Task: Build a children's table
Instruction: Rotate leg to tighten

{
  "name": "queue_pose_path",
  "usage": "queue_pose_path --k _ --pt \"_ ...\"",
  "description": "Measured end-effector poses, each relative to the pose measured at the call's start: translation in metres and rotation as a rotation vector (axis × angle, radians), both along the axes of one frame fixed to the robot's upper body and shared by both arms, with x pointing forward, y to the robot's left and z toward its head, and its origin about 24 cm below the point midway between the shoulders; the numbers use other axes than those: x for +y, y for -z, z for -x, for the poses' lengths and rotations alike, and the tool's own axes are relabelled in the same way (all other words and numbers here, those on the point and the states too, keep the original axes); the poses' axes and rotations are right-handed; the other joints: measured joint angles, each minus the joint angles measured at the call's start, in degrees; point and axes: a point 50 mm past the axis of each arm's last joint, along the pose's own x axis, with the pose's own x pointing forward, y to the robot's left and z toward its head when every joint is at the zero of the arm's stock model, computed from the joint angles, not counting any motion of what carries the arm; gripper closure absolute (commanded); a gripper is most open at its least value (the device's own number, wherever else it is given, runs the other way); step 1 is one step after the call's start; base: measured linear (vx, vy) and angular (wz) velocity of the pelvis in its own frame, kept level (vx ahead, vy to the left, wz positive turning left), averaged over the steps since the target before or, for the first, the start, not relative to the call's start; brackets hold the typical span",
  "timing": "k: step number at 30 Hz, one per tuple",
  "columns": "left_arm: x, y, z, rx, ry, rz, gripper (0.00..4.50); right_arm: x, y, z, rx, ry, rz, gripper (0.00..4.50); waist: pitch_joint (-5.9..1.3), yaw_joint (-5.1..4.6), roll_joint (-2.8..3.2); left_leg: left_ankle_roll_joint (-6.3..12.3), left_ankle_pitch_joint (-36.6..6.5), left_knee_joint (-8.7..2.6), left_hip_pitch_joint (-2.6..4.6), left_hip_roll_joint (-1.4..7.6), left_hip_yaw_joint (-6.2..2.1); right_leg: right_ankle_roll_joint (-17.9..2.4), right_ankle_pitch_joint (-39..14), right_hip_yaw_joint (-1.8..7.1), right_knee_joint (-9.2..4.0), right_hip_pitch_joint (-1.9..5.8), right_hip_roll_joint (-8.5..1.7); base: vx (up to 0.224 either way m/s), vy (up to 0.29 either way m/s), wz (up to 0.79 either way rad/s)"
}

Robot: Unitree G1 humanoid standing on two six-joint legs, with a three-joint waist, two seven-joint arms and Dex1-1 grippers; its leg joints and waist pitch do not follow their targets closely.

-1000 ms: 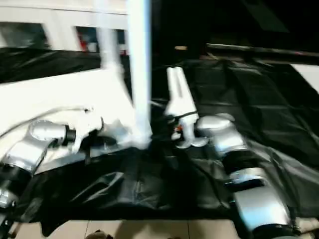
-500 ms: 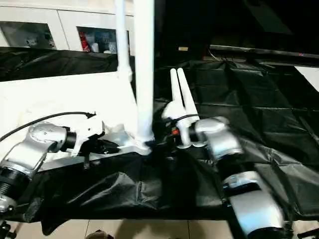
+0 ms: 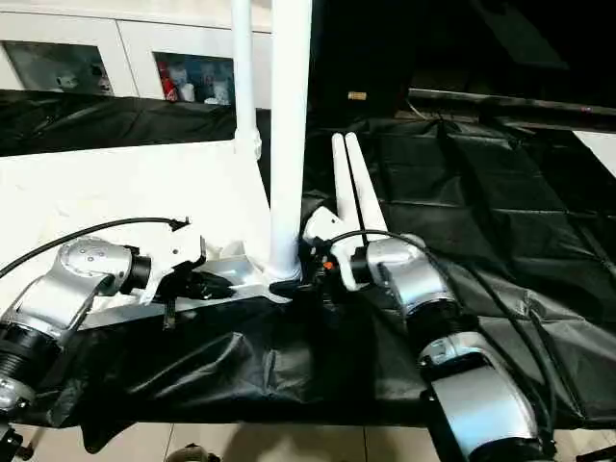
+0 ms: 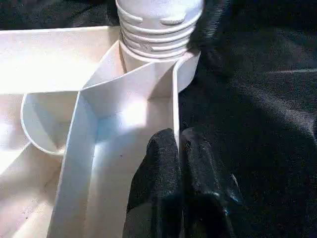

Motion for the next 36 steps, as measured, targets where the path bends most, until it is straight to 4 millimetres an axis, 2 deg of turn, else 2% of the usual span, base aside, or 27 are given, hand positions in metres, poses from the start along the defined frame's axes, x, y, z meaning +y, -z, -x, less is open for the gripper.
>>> queue_pose_path --k 2,15,20,23,25,29,31,33,34,36 --pt "0.0 0.0 0.0 0.0 0.0 -0.001 4.5 0.001 0.0 0.0 0.0 0.001 -0.002 1.57 0.0 0.0 0.0 0.0 0.0 0.0 0.0 0.0 0.0 0.0 0.0 0.0 0.01 0.0 0.0 0.0 0.0 0.0" --pt "0.0 0.001 -0.001 -0.016 -0.026 -0.007 4.5 0.006 0.005 0.0 0.001 0.039 -0.036 1.72 -0.01 -0.13 0.02 -0.05 0.0 0.03 0.11 0.0 0.0 0.0 0.0 0.02 0.2 0.02 0.0 0.0 0.0 0.0" --pt "-0.029 0.015 -0.021 -0.051 -0.281 0.038 4.5 0.018 0.023 -0.011 -0.004 0.485 -0.101 1.73 -0.18 -0.64 0.27 -0.17 0.1 0.0 1.2 -0.14 -0.01 0.4 -0.2 0.27 0.22 0.85 -0.01 0.0 0.0 0.0" --pt "-0.048 0.021 -0.026 -0.042 -0.366 0.079 4.5 0.02 0.028 -0.015 0.001 0.67 -0.124 1.73 -0.25 -1.17 0.38 -0.16 0.1 -0.03 1.22 -0.19 -0.02 0.4 -0.3 0.33 -0.05 1.02 -0.02 0.0 0.0 0.0" --pt "-0.057 0.022 -0.028 -0.034 -0.401 0.099 4.5 0.021 0.028 -0.016 -0.012 0.746 -0.132 1.73 -0.27 -1.37 0.41 -0.16 0.1 -0.03 1.08 -0.22 -0.02 0.4 -0.3 0.34 -0.25 1.01 -0.02 0.0 0.0 0.0" --pt "-0.058 0.022 -0.029 -0.039 -0.401 0.102 4.5 0.023 0.029 -0.016 -0.022 0.76 -0.148 1.73 -0.27 -1.47 0.41 -0.16 0.1 -0.03 1.0 -0.26 -0.02 0.4 -0.2 0.41 -0.34 0.99 -0.02 0.0 0.0 0.0" --pt "-0.056 0.021 -0.028 -0.049 -0.377 0.095 4.5 0.023 0.029 -0.016 -0.019 0.75 -0.162 1.17 -0.27 -1.58 0.4 -0.15 0.1 -0.04 0.96 -0.26 -0.02 0.4 -0.2 0.42 -0.32 0.91 -0.01 0.0 0.0 0.0" --pt "-0.049 0.02 -0.026 -0.058 -0.347 0.09 4.5 0.025 0.028 -0.015 -0.011 0.714 -0.182 1.17 -0.26 -1.87 0.41 -0.15 0.1 -0.07 0.94 -0.25 -0.02 0.4 -0.1 0.42 -0.3 0.87 -0.01 0.0 0.0 0.0" --pt "-0.046 0.02 -0.025 -0.062 -0.328 0.09 4.5 0.026 0.027 -0.014 -0.009 0.683 -0.193 0.93 -0.26 -2.13 0.41 -0.15 0.1 -0.1 0.91 -0.25 -0.02 0.5 0.0 0.42 -0.29 0.82 -0.01 0.0 0.0 0.0" --pt "-0.04 0.019 -0.023 -0.068 -0.303 0.091 4.5 0.026 0.026 -0.013 -0.009 0.629 -0.199 0.85 -0.27 -2.43 0.41 -0.15 0.1 -0.25 0.9 -0.2 -0.02 0.5 0.0 0.37 -0.27 0.77 0.04 0.0 0.0 0.0"
